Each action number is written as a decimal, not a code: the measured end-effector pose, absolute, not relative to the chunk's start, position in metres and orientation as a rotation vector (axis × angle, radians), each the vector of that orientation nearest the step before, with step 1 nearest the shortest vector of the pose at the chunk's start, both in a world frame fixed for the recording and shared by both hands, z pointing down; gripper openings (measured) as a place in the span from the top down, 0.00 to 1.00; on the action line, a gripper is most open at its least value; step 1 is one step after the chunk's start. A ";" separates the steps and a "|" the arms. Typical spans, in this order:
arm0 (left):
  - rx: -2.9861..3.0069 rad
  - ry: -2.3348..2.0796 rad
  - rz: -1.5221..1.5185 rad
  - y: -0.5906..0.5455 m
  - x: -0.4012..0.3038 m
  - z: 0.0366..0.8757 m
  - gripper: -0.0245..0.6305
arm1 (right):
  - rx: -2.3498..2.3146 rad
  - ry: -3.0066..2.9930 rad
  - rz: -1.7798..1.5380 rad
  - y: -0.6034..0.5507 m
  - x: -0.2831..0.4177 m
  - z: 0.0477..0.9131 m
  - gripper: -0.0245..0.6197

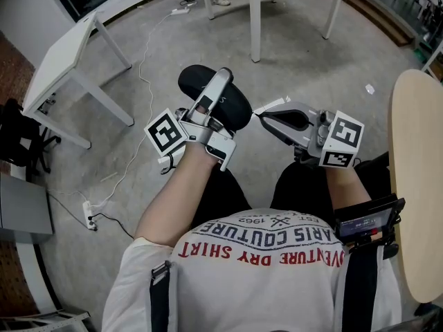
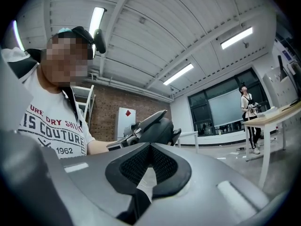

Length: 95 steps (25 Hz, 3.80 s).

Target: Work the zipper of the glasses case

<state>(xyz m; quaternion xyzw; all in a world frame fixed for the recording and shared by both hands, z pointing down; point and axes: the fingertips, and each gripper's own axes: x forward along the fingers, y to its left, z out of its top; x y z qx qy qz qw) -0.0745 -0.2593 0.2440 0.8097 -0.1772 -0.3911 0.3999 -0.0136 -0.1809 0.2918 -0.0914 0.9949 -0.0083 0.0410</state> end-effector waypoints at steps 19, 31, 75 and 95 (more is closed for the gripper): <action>1.917 -0.482 -1.053 -0.272 -0.085 0.261 0.58 | -0.247 3.144 0.110 -0.164 -0.027 0.312 0.96; 1.885 -0.471 -1.091 -0.273 -0.087 0.263 0.59 | -0.051 3.245 0.202 -0.134 -0.050 0.328 0.97; 2.856 -1.075 0.236 -0.212 -0.065 0.363 0.58 | -0.709 3.156 -0.145 -0.212 0.011 0.363 0.97; 2.840 -1.095 0.189 -0.211 -0.076 0.350 0.58 | -0.677 3.176 -0.133 -0.209 -0.001 0.357 0.97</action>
